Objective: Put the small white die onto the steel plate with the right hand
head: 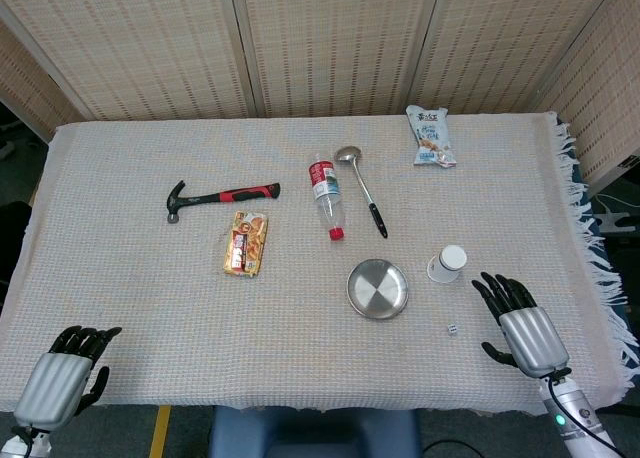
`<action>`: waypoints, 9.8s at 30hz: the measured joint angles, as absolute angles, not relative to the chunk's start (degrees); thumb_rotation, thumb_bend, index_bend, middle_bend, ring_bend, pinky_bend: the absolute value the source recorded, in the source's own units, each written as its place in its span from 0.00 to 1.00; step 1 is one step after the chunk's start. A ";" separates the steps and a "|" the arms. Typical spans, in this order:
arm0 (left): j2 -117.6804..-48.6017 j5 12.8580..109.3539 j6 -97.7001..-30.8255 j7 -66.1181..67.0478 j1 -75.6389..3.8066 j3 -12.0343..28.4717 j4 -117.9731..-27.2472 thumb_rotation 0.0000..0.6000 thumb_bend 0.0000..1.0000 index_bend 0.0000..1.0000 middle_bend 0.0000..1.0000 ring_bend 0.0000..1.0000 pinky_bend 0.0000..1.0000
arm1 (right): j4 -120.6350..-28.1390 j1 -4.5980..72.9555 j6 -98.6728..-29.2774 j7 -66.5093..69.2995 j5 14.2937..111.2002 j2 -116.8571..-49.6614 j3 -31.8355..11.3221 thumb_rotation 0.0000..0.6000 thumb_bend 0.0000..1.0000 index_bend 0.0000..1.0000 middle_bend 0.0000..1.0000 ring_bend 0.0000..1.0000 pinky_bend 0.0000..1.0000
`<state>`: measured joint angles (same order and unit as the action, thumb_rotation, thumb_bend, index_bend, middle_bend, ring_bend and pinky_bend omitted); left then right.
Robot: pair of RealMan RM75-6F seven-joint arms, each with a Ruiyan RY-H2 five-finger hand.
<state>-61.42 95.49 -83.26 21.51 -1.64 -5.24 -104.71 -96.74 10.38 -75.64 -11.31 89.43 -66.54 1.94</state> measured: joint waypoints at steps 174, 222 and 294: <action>-60.70 94.79 -82.94 21.29 -1.68 -5.19 -105.64 1.00 0.52 0.19 0.28 0.22 0.19 | -68.56 25.48 -66.71 2.73 97.00 -80.57 4.85 1.00 0.23 0.62 0.90 0.73 0.97; -60.28 95.05 -83.61 20.39 -1.45 -5.12 -105.88 1.00 0.52 0.19 0.28 0.22 0.19 | -61.20 30.88 -69.72 0.54 89.27 -87.75 -4.71 1.00 0.09 0.28 0.25 0.09 0.29; -60.28 94.81 -83.22 20.18 -1.68 -5.12 -105.77 1.00 0.52 0.19 0.29 0.22 0.19 | -63.08 35.94 -64.44 25.30 91.86 -90.89 -1.08 1.00 0.30 0.64 0.53 0.43 0.67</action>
<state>-60.28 94.81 -83.22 20.18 -1.68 -5.12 -105.77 -63.08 35.94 -64.44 25.30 91.86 -90.89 -1.08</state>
